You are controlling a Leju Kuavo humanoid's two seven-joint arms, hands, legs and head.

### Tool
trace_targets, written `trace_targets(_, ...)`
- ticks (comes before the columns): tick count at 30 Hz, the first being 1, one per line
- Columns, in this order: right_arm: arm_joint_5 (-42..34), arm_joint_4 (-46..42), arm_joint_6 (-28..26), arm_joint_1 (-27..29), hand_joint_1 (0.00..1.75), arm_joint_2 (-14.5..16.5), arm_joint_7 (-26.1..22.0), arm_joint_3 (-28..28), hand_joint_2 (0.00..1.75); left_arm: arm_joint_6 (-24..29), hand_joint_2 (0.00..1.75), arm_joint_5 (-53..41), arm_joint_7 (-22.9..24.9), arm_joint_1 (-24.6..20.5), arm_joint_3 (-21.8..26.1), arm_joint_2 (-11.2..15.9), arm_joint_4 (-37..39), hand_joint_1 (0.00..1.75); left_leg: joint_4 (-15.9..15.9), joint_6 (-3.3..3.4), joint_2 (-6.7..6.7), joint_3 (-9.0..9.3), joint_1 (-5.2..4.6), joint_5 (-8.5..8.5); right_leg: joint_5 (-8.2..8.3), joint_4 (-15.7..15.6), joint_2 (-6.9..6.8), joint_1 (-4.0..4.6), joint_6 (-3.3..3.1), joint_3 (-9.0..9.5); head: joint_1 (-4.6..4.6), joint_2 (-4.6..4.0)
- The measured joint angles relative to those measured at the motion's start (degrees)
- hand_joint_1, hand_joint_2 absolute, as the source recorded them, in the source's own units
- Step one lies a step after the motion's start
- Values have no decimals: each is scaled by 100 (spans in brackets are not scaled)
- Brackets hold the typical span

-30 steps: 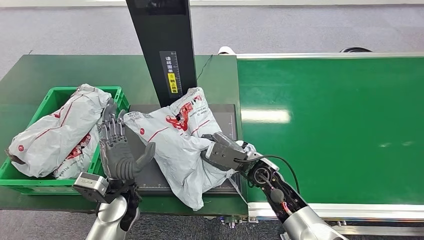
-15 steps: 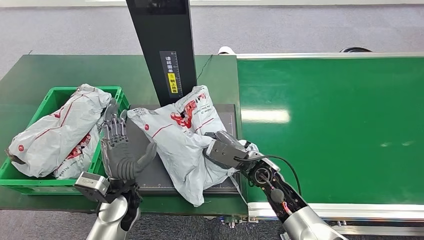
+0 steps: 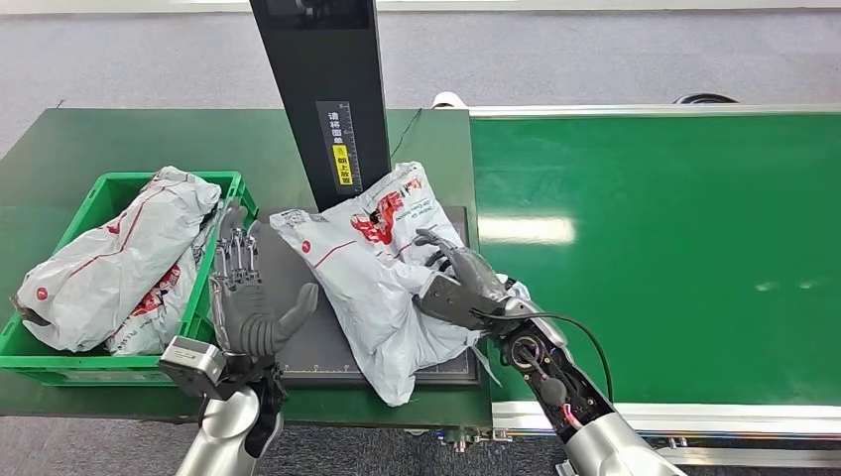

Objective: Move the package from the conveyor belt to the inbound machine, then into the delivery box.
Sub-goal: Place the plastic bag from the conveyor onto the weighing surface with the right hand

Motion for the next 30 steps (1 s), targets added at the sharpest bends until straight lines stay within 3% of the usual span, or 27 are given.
trace_targets(7, -107, -186, -161, 189, 0, -54, -98, -354, 175, 1, 175, 9, 0, 1, -26, 2, 27, 0, 0, 0, 1, -1, 0, -1, 0, 0, 0, 0, 0, -1, 1, 0)
trace_targets(19, -137, -278, -164, 270, 0, -81, -153, -490, 175, 1, 175, 13, -1, 0, -31, 2, 31, 0, 0, 0, 1, -1, 0, 0, 0, 0, 0, 0, 0, 0, 1, 0)
trace_targets(25, -425, -493, -301, 430, 0, -84, -532, -617, 175, -11, 175, 61, -1, -6, -57, 4, 74, 0, 0, 0, 0, -1, 0, 0, 0, 0, 0, 0, 0, -1, 1, 0)
trace_targets(30, -1044, -909, -42, 663, 0, -114, -995, -874, 175, -9, 175, 113, 0, -10, -126, 23, 102, 0, 0, 0, 0, -1, 0, 0, 0, 0, 0, 0, 0, -1, 0, 0)
